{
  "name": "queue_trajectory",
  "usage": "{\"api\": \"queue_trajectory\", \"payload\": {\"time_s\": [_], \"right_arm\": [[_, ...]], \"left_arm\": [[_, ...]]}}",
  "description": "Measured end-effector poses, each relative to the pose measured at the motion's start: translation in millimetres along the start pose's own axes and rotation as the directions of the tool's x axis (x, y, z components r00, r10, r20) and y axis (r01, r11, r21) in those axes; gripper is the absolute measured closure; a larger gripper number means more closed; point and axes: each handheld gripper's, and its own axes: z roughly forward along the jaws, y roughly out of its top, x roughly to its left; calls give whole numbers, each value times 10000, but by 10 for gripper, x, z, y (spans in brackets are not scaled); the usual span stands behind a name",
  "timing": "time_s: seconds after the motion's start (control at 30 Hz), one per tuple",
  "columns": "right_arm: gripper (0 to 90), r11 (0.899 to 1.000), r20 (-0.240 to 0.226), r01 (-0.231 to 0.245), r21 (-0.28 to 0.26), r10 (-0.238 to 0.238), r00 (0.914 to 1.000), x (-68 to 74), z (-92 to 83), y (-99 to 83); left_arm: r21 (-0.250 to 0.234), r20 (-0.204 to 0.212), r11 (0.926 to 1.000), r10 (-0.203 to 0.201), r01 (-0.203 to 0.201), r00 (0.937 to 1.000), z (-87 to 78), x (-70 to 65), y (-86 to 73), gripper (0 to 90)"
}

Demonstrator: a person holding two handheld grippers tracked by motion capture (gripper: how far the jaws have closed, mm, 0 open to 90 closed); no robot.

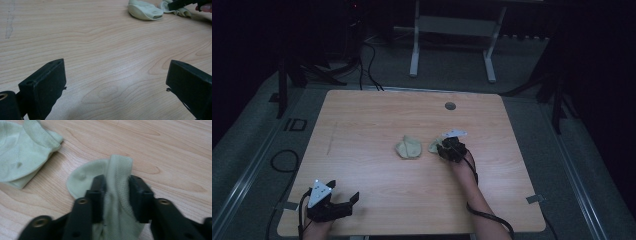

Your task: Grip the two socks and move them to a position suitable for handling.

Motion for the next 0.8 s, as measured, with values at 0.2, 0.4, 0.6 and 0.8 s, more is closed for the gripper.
{"api": "queue_trajectory", "payload": {"time_s": [0.2,0.4,0.6,0.8], "right_arm": [[794,9998,301,148,147,-153,9994,3,-23,38],[799,9997,129,147,191,-150,9998,13,-135,83],[799,9996,-53,254,81,-253,9997,81,-328,89],[799,9997,-180,239,-67,-240,9996,142,-507,35]], "left_arm": [[22,31,10000,-32,32,10000,3,3,2,30],[5,65,10000,-29,29,10000,9,7,7,30],[-16,98,10000,65,-65,9999,12,-12,20,30],[-17,146,9999,134,-134,9998,13,-30,31,30]]}}
